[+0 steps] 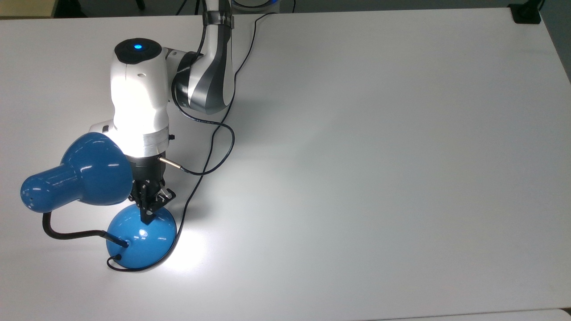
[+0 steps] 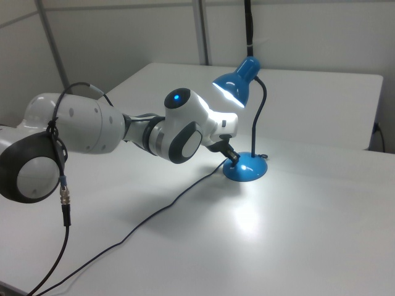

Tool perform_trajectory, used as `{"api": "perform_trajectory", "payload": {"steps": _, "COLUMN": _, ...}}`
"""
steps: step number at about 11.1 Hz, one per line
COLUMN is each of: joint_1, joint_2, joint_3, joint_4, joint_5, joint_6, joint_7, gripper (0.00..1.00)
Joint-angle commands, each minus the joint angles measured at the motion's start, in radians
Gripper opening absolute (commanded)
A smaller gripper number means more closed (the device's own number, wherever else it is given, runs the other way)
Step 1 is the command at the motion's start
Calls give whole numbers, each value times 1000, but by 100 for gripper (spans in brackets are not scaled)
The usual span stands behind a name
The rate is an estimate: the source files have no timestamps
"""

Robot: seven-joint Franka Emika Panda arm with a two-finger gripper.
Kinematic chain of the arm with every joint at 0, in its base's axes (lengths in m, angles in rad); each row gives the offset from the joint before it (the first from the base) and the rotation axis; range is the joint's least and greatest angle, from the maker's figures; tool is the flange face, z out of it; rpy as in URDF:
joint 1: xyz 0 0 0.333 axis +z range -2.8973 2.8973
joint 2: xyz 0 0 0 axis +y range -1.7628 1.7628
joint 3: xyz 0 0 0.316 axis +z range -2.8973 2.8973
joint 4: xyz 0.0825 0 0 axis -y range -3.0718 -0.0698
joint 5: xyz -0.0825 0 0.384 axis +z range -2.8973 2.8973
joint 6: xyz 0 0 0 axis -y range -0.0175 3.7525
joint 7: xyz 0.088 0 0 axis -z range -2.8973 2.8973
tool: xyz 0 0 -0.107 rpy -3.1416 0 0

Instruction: Turn on the lamp

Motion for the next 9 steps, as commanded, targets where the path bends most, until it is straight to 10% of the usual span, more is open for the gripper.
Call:
{"api": "perform_trajectory", "payload": {"steps": 1, "joint_1": -2, "joint_2": 50, "joint_3": 0, "joint_4": 41, "joint_5": 6, "joint_6": 38, "joint_7": 20, "gripper": 0}}
{"api": "perform_trajectory", "payload": {"steps": 9, "joint_1": -20, "joint_2": -195, "joint_3": 54, "joint_4": -192, "joint_5": 0, "joint_6": 24, "joint_7": 10, "gripper": 0}}
